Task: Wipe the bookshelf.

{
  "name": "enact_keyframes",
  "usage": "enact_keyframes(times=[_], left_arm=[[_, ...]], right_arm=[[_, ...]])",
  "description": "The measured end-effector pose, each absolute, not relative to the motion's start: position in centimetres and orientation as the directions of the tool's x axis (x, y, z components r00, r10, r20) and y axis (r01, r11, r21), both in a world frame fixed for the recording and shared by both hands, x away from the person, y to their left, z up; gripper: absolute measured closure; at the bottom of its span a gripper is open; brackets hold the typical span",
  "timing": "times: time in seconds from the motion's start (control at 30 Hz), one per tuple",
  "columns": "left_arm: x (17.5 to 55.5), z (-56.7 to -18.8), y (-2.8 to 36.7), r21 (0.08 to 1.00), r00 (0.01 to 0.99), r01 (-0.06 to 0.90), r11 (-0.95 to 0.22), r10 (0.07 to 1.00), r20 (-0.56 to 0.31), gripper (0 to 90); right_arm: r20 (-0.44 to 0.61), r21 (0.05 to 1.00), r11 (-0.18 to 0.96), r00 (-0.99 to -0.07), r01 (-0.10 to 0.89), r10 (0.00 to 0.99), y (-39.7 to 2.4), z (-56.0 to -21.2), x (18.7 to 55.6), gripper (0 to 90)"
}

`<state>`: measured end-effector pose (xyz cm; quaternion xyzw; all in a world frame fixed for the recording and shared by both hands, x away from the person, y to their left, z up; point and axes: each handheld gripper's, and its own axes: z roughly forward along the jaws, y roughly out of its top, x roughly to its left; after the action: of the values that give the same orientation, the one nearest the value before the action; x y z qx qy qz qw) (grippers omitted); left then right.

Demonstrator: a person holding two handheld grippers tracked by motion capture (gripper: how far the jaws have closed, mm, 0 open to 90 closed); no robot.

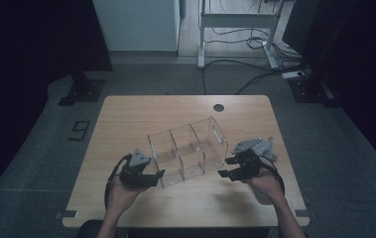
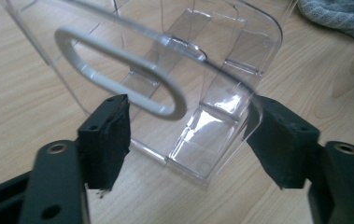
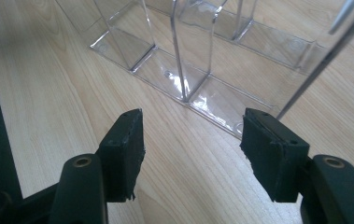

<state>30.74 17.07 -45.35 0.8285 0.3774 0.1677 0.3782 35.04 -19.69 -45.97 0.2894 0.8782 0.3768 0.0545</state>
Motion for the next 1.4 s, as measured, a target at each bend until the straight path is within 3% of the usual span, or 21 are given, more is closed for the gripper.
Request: enact_keyframes(times=[0.23, 0.93, 1.4], left_arm=[[30.9, -45.2, 17.0, 0.756, 0.675, 0.491, -0.433, 0.737, -0.016, 54.3], [31.5, -45.1, 18.0, 0.752, 0.727, 0.458, -0.475, 0.687, -0.008, 62.3], [30.5, -45.0, 18.2, 0.728, 0.739, 0.464, -0.504, 0.674, -0.005, 60.2]], right_arm=[[0.122, 0.698, 0.529, -0.808, 0.482, 0.576, -20.7, -45.6, 35.2, 38.4], [0.120, 0.730, 0.484, -0.789, 0.482, 0.603, -21.4, -44.6, 35.0, 40.8], [0.111, 0.709, 0.517, -0.800, 0.480, 0.590, -21.1, -44.5, 34.6, 55.5]])
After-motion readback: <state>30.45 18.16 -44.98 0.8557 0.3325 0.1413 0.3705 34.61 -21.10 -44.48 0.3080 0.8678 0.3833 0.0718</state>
